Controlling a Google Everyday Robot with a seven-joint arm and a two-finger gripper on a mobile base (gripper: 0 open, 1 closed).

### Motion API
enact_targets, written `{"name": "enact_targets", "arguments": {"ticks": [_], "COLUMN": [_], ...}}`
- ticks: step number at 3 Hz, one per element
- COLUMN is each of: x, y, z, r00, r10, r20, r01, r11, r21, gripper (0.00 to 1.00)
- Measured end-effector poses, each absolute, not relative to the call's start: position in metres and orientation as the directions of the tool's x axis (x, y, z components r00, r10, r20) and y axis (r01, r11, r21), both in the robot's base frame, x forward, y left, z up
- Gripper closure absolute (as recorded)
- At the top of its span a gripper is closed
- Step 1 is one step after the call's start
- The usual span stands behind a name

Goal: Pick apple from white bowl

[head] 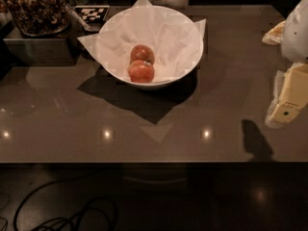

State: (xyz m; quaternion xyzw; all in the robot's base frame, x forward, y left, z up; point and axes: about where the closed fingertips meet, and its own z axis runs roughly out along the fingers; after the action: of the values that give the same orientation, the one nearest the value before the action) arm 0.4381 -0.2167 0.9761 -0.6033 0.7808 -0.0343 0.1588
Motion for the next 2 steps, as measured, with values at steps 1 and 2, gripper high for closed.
{"name": "enact_targets", "arguments": {"ticks": [1,2], "x": [0.4382,0.4421], "y": [-0.2167,-0.2159], "z": [0.9761,0.9801], "r00": [-0.222,-0.231], "r10": [-0.953,-0.941], "r20": [-0.207,-0.248], "r01": [-0.931,-0.923], "r11": [0.270,0.293], "r21": [-0.245,-0.250], "gripper": [0.00,0.00]}}
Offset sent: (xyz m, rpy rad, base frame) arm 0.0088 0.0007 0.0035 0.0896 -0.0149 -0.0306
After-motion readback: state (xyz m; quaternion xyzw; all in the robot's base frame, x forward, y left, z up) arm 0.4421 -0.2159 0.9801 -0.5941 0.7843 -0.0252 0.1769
